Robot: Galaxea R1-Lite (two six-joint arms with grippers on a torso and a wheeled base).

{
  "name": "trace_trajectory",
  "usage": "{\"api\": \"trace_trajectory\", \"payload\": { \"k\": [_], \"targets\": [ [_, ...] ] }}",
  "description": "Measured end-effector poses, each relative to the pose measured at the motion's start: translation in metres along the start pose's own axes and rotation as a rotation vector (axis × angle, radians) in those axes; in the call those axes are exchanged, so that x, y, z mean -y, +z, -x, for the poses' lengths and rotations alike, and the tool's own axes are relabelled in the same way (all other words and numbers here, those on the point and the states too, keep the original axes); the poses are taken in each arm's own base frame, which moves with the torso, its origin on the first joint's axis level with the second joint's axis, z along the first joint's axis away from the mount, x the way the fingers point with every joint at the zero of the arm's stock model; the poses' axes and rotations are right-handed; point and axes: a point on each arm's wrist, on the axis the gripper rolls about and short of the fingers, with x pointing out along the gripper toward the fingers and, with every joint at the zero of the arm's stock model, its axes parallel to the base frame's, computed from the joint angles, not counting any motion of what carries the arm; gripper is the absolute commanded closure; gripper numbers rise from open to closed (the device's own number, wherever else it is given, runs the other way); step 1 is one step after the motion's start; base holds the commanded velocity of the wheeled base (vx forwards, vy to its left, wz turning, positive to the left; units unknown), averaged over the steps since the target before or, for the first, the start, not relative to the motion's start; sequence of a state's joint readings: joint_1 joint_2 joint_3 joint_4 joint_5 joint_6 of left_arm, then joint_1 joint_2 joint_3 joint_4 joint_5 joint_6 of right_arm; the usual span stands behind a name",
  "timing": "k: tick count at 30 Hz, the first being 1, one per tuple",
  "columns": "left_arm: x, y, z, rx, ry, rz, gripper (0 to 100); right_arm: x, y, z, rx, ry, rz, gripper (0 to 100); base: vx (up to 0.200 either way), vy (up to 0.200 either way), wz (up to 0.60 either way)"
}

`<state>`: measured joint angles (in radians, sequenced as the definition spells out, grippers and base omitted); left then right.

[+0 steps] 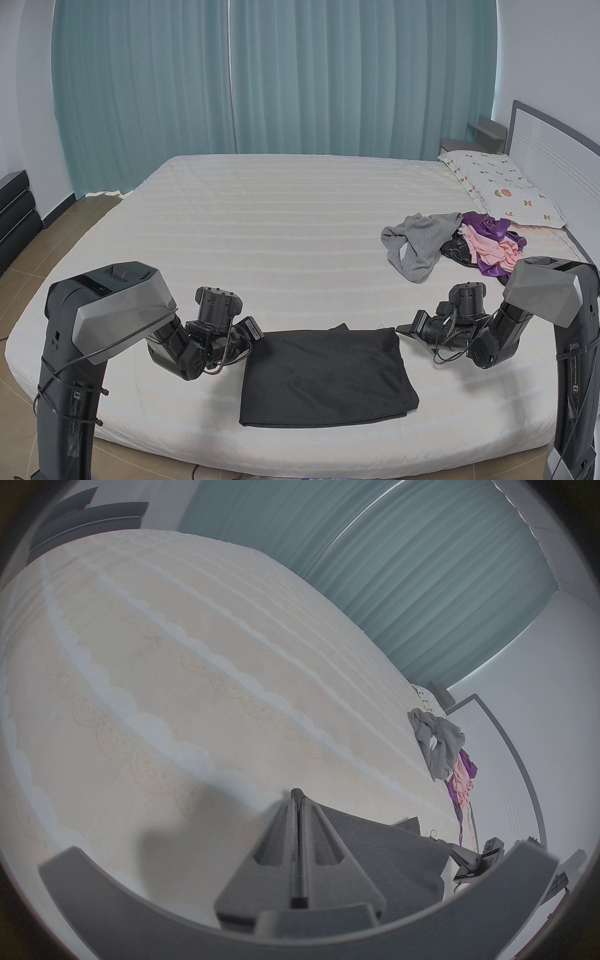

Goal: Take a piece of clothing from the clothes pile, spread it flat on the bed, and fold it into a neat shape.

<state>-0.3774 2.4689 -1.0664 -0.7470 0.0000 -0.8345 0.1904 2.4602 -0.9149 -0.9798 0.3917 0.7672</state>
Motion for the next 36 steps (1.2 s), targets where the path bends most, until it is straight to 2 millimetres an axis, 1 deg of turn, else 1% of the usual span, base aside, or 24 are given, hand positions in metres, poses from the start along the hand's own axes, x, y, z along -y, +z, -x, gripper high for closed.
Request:
{"api": "trace_trajectory", "payload": {
  "k": [11, 12, 24, 29, 30, 36],
  "targets": [
    [0.000, 0.000, -0.001, 0.000, 0.000, 0.000, 100, 0.002, 0.005, 0.000, 0.018, 0.002, -0.007, 100, 0.000, 0.000, 0.00],
    [0.000, 0.000, -0.001, 0.000, 0.000, 0.000, 100, 0.002, 0.005, 0.000, 0.018, 0.002, -0.007, 0, 0.000, 0.000, 0.00],
    [0.000, 0.000, -0.001, 0.002, -0.002, 0.000, 100, -0.001, 0.002, -0.002, -0.002, 0.018, 0.001, 0, 0.000, 0.000, 0.00],
    [0.000, 0.000, -0.001, 0.002, -0.002, 0.000, 100, -0.002, -0.001, -0.006, -0.024, 0.031, 0.007, 0, 0.000, 0.000, 0.00],
    [0.000, 0.000, -0.001, 0.002, -0.002, 0.000, 100, -0.003, -0.002, -0.007, -0.028, 0.031, 0.007, 100, 0.000, 0.000, 0.00],
    [0.000, 0.000, -0.001, 0.003, -0.002, 0.000, 100, -0.001, -0.002, -0.011, -0.033, 0.031, 0.008, 100, 0.000, 0.000, 0.00]
  ]
}}
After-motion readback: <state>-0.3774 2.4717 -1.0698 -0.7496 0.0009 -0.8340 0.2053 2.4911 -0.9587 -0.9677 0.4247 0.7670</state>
